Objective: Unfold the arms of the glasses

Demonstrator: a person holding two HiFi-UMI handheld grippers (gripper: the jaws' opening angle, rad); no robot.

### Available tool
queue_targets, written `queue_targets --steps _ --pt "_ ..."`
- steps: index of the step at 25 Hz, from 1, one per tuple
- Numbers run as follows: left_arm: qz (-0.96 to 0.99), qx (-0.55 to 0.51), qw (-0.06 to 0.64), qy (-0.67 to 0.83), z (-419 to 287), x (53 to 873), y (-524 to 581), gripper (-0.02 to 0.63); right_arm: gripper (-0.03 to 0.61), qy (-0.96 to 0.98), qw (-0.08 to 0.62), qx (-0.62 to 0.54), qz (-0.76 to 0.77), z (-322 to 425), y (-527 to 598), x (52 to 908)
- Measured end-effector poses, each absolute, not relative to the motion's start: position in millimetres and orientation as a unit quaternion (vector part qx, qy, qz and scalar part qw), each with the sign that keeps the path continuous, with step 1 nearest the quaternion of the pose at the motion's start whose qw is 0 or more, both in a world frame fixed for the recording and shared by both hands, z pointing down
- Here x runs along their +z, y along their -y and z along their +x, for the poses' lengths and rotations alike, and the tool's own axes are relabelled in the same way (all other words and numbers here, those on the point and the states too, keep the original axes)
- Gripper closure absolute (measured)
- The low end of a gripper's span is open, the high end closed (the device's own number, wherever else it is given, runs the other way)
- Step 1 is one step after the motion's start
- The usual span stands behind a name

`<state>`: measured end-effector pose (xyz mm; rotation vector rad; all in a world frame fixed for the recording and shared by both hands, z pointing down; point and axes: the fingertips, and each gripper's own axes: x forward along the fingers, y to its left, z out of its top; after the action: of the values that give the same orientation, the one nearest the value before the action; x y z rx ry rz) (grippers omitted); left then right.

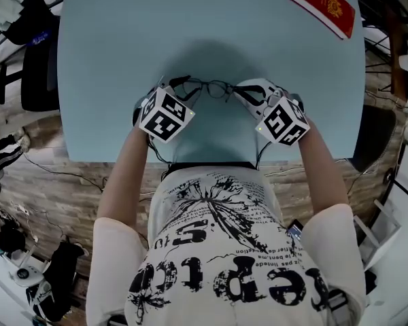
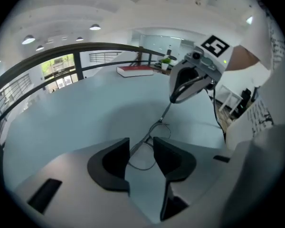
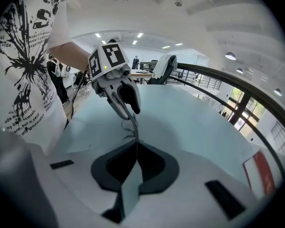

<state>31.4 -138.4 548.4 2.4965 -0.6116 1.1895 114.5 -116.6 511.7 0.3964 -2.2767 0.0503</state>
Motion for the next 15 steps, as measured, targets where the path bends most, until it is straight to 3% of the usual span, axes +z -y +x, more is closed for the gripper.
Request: queue_targets --steps 7,15 --pt "0.871 0.472 0.079 0.115 49.9 563.6 137.3 0.448 0.563 0.9 0.407 0.024 0.154 111.3 120.1 511.9" --pt "0.851 0.524 0.009 0.017 63.0 572.9 133.8 0.547 0.563 0.898 0.41 0.031 0.154 111.4 122.4 511.6"
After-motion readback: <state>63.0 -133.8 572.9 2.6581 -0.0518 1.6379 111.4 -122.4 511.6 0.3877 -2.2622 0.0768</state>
